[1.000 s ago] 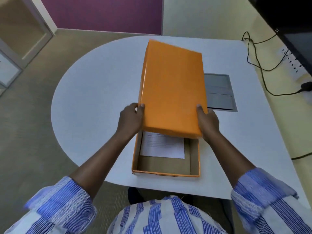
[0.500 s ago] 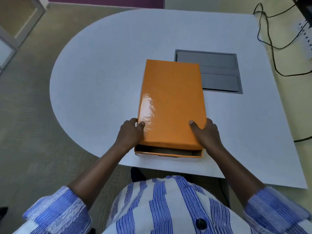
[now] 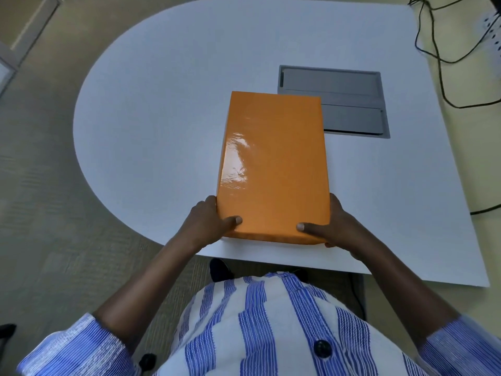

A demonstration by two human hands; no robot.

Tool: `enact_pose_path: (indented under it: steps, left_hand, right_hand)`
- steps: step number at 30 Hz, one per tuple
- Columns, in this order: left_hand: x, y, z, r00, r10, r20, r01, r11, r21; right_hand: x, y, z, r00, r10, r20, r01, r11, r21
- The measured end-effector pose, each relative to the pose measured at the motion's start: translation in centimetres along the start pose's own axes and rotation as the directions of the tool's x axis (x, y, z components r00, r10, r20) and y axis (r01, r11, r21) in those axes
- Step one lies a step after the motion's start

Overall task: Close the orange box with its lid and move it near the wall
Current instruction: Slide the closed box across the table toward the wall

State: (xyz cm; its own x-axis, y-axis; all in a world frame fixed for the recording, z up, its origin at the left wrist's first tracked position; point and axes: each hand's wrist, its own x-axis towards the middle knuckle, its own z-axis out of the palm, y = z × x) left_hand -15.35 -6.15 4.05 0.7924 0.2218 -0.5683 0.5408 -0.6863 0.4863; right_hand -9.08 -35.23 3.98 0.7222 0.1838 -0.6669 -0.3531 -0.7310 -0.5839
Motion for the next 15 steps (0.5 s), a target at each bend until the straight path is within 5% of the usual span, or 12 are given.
enact_pose_path:
  steps: [15]
  left_hand:
    - [0.5,-0.8,1.4,0.999,-0.015,0.045,0.013,0.998,0.058]
  right_hand:
    - [0.6,0.0,1.2,1.0,-0.005,0.022,0.007,0.996,-0.087]
